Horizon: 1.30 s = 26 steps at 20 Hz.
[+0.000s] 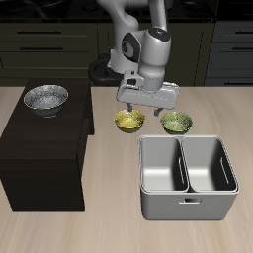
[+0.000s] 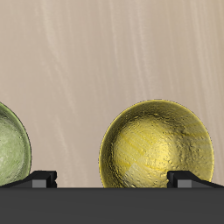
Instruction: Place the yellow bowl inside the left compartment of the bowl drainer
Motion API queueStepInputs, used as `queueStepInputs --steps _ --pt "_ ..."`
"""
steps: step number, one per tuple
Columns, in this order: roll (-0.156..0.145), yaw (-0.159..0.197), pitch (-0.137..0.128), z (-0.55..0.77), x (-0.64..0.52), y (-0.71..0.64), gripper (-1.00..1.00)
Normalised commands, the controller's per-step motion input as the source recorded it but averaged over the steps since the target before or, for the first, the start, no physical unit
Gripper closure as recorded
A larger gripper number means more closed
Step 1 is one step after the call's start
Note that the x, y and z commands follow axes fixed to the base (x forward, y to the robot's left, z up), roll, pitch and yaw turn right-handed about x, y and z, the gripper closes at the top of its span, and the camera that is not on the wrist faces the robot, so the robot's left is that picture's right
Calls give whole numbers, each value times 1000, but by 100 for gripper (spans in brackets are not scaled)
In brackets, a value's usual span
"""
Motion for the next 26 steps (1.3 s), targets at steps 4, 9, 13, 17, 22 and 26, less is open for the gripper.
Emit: queueStepInputs --steps 4,9,13,17,22,26 --pt "-1 -4 18 -203 35 -6 -100" --pt "-12 -6 23 -221 43 -15 -100" --pt "-5 0 20 -169 -25 30 -100" --pt "10 2 38 -271 24 37 -100" --pt "46 -14 36 -250 -49 36 100" --pt "-8 -21 23 -126 -51 -41 100"
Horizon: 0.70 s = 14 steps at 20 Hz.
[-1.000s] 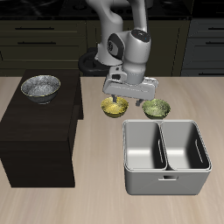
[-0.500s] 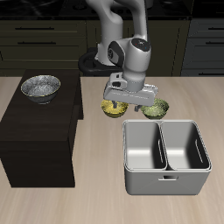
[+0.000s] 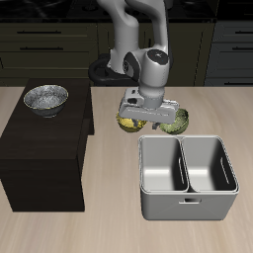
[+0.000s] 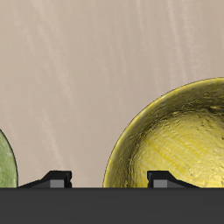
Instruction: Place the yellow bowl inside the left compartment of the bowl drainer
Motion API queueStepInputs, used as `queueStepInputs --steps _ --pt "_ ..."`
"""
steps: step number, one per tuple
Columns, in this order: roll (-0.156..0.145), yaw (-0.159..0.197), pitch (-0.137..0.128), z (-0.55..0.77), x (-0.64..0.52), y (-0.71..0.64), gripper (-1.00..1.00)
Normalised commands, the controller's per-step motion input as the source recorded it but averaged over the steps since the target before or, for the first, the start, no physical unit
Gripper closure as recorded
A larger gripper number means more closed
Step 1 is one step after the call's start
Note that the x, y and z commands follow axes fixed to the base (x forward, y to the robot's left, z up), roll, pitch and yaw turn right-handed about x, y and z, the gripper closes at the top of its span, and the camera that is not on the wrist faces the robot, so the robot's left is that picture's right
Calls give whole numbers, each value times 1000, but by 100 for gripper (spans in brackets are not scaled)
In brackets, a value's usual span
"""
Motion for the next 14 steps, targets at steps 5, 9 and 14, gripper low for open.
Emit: queueStepInputs --steps 5,9,14 --pt "0 -5 -12 105 -34 -66 100" --pt "2 -5 -30 215 -5 -55 100" --pt "0 8 -33 195 -3 -43 100"
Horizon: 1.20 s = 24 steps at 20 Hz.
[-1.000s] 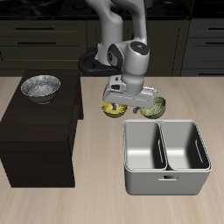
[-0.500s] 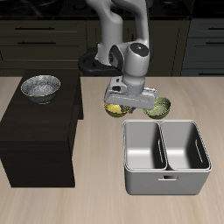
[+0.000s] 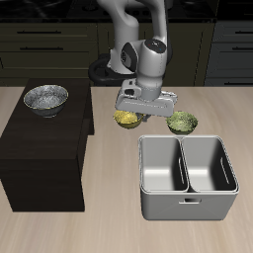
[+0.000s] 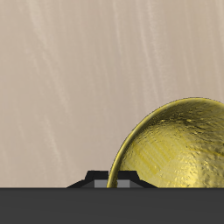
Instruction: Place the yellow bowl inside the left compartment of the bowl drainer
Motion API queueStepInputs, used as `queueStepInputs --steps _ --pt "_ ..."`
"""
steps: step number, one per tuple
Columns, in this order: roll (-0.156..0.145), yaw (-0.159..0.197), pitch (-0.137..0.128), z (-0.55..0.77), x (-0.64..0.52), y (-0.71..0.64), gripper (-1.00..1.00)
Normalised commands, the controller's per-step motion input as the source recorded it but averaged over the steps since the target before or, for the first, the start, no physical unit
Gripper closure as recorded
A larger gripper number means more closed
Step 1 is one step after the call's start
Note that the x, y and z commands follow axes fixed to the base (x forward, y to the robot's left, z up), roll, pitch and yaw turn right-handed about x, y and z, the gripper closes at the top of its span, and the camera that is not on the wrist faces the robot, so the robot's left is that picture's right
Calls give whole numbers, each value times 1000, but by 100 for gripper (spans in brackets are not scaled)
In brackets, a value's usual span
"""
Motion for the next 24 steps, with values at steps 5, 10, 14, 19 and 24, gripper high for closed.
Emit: queueStepInputs --steps 5,10,14,19,24 --pt "13 20 -51 349 4 -5 100" --pt "10 20 -56 412 1 24 100" --pt "11 12 -41 299 -2 28 100" --pt "21 3 -39 453 47 103 100" --pt "27 4 -42 432 21 131 100"
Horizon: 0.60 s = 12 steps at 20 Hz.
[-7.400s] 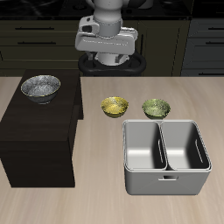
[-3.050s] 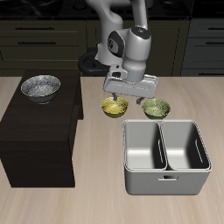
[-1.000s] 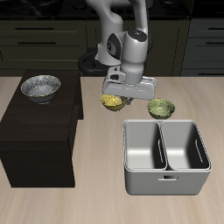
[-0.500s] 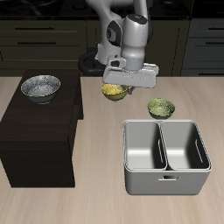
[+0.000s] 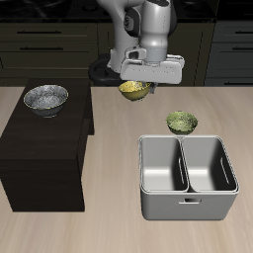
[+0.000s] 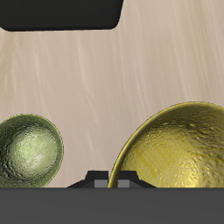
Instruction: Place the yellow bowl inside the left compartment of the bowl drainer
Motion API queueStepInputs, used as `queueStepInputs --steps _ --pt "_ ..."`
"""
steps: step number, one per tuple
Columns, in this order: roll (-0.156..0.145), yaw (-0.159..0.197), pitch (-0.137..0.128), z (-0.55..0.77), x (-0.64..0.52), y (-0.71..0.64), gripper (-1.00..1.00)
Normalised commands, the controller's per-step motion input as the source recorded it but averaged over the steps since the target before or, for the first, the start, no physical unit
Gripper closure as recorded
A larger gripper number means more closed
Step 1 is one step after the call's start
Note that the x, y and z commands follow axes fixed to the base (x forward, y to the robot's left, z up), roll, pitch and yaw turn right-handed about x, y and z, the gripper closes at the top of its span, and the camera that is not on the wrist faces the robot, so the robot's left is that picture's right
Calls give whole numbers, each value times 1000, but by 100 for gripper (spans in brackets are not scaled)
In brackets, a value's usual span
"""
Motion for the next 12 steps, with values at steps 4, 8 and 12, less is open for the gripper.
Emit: queueStepInputs --steps 4,8,12 --pt "24 -5 -27 307 -13 105 100" --pt "29 -4 -37 463 1 154 100" --pt "31 4 -19 375 59 202 100"
